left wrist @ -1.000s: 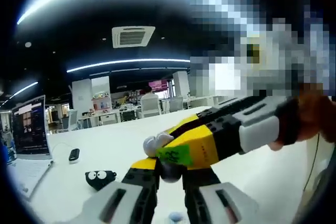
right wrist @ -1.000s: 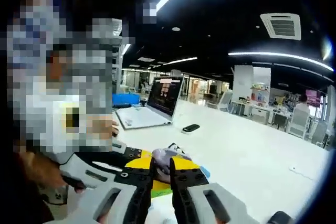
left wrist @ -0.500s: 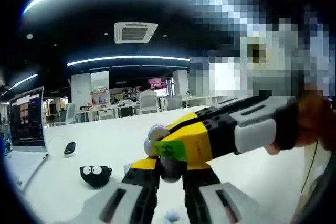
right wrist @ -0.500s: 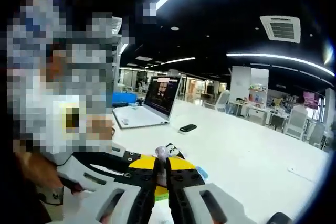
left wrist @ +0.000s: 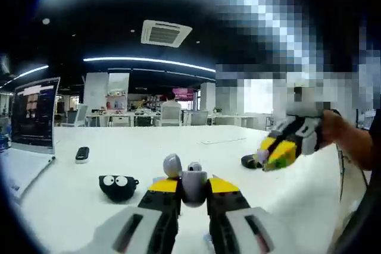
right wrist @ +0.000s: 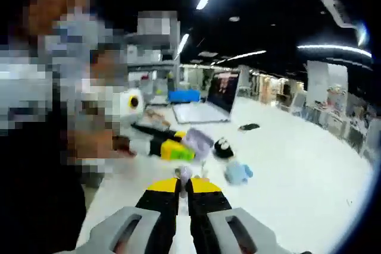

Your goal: Pick up the earbuds from the table and place the earbuds into the earbud case

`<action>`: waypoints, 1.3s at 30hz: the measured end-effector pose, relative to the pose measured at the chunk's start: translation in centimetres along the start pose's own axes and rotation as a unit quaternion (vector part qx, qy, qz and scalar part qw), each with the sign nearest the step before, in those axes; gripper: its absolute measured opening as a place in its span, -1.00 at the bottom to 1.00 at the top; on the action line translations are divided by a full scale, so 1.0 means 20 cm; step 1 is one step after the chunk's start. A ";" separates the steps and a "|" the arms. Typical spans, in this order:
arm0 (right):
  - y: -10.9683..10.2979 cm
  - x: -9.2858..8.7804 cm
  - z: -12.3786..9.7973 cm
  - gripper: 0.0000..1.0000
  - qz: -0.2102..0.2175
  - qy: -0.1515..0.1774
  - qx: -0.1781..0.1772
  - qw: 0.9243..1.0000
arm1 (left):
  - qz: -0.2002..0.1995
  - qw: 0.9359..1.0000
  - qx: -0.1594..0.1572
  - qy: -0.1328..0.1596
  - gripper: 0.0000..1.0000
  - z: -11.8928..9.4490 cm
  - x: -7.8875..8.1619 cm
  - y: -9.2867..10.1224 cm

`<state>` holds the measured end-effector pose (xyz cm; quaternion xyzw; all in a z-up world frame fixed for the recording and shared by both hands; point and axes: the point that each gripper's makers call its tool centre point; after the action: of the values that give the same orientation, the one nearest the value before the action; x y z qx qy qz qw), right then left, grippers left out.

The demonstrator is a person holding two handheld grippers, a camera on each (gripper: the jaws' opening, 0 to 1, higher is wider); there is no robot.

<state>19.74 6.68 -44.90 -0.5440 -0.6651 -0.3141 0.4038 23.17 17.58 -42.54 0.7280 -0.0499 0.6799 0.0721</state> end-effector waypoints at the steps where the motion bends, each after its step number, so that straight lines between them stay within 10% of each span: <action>1: 0.01 -0.08 -0.01 -0.89 -0.008 -0.029 -0.002 1.000 | -0.001 1.000 0.000 0.001 -0.63 0.00 0.00 -0.01; 7: 0.00 -0.33 0.00 -0.89 -0.041 -0.111 0.019 0.993 | -0.007 1.000 -0.009 0.007 -0.63 0.02 0.03 0.00; 17: 0.09 -0.34 -0.11 -0.65 -0.052 -0.131 -0.063 0.988 | -0.007 0.999 -0.034 -0.009 -0.63 0.01 0.01 0.08; 20: 0.10 -0.23 -0.17 -0.68 0.059 -0.057 -0.133 0.988 | 0.002 0.999 -0.043 0.000 -0.63 0.01 0.06 0.09; 23: 0.08 -0.11 -0.14 -0.72 0.165 0.029 -0.193 0.967 | 0.009 0.999 -0.044 0.007 -0.63 0.00 0.11 0.09; 31: 0.02 -0.13 0.08 -0.85 0.080 -0.092 -0.259 0.958 | 0.006 0.999 -0.041 0.010 -0.63 -0.05 0.11 0.06; 33: 0.06 -0.18 0.06 -0.85 0.041 -0.150 -0.305 0.940 | 0.006 0.999 -0.039 0.013 -0.63 -0.07 0.11 0.05; 39: 0.10 -0.20 0.13 -0.85 0.011 -0.200 -0.337 0.920 | -0.003 0.999 -0.030 0.019 -0.63 -0.11 0.11 0.02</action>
<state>21.46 7.49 -49.61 -0.7071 -0.5806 -0.3994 0.0583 21.14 17.62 -40.29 0.7127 -0.0666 0.6915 0.0972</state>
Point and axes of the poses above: the point that each gripper's makers call its tool centre point, and the gripper's own axes: z roughly forward along the fingers, y roughly to its right, x roughly out of its top, and after that the axes turned 11 degrees about x, right-handed
